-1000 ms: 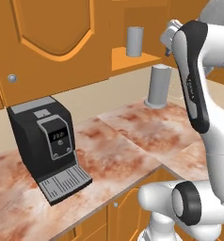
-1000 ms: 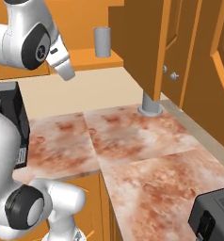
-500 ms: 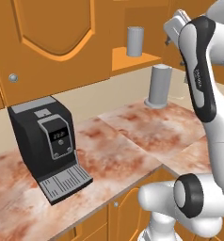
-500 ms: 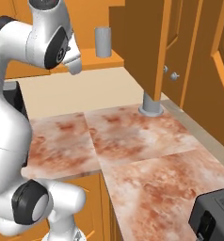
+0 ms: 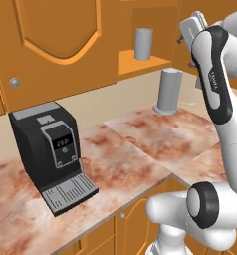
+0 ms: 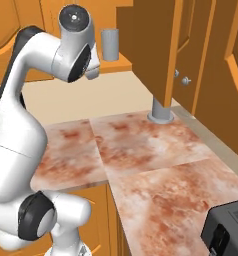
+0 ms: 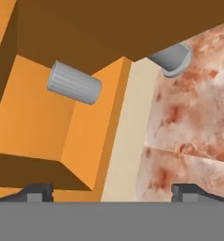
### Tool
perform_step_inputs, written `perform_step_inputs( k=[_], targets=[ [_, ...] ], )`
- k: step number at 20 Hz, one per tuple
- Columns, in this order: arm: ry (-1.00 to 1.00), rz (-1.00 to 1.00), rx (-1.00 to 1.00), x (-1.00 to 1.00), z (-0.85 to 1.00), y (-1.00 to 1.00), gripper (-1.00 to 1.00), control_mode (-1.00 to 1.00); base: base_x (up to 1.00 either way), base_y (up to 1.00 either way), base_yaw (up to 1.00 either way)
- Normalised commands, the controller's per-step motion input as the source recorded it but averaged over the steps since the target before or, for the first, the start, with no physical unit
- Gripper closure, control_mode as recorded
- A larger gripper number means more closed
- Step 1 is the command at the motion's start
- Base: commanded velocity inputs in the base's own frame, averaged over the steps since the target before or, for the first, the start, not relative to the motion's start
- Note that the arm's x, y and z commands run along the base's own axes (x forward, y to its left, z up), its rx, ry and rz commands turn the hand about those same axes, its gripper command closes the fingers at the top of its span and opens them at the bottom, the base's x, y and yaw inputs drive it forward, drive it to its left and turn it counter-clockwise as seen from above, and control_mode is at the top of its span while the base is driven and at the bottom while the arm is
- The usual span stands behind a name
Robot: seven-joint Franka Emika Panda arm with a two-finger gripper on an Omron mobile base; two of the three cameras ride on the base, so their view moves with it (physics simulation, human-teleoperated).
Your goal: There is a bowl on the dining counter. Grab a lemon wedge from the fridge and place it in the bowl. Then get the liquor bottle and glass cup from the cabinet and place them next to the bowl.
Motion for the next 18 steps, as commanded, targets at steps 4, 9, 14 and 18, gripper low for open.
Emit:
perform_step_inputs(
  k=[4, 9, 14, 18],
  targets=[
    [-0.01, 0.00, 0.15, 0.78, 0.00, -0.01, -1.00, -1.00, 0.00, 0.00, 0.00],
    [0.00, 0.00, 0.14, 0.75, 0.00, 0.00, -1.00, -1.00, 0.00, 0.00, 0.00],
    [-0.03, 0.00, 0.11, 0.53, 0.00, 0.00, -1.00, -1.00, 0.00, 0.00, 0.00],
    [-0.03, 0.00, 0.03, 0.41, 0.02, 0.00, -1.00, -1.00, 0.00, 0.00, 0.00]
  ],
)
